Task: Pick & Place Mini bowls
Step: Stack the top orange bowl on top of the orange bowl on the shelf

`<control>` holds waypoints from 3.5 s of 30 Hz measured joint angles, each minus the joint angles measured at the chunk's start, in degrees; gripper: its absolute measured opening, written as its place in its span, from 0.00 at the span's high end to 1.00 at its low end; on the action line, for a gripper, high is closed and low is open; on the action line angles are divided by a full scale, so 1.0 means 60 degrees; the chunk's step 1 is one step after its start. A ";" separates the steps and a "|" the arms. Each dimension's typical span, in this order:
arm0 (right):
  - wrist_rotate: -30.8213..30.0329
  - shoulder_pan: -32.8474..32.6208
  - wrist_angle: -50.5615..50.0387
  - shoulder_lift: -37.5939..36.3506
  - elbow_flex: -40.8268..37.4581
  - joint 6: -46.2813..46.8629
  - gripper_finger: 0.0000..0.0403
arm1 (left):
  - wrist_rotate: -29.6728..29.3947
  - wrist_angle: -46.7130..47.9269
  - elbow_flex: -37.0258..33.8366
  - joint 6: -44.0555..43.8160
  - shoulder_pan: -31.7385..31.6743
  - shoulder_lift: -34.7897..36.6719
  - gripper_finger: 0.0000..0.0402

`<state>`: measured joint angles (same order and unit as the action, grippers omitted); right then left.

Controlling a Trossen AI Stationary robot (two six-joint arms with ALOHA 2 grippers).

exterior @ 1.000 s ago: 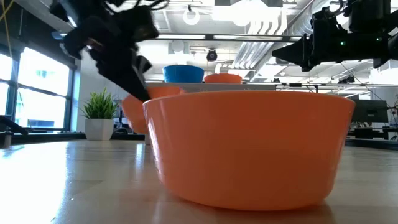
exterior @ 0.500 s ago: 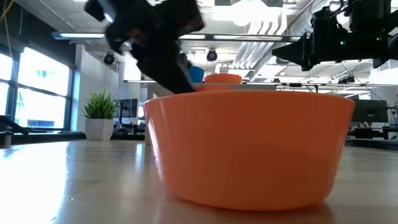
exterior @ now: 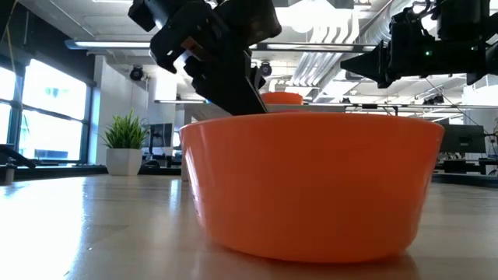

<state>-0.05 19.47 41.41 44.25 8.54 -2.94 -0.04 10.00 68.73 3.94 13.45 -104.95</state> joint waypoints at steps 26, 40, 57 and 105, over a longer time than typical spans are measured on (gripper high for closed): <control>0.0044 -0.0001 0.0000 0.0000 0.0000 -0.0004 1.00 | 0.0187 0.0054 -0.0658 0.0987 -0.0073 0.1235 1.00; 0.0209 -0.0165 -0.0436 -0.0134 0.0262 -0.0075 1.00 | -0.1087 -0.5504 -0.5729 -0.0254 -0.0346 0.4316 1.00; -0.3078 -0.4421 -0.8426 0.1618 0.3924 0.0202 0.86 | -0.1718 -1.0775 -0.9964 -0.1220 -0.1319 0.5926 1.00; 0.0537 -0.5520 -1.0404 0.9290 0.8215 -0.1524 0.96 | -0.0990 -1.0924 -1.0539 -0.2025 -0.2120 0.5910 1.00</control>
<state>3.17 -13.65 -21.01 99.99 57.82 -12.08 -5.98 -55.54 5.50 -8.21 0.73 -69.49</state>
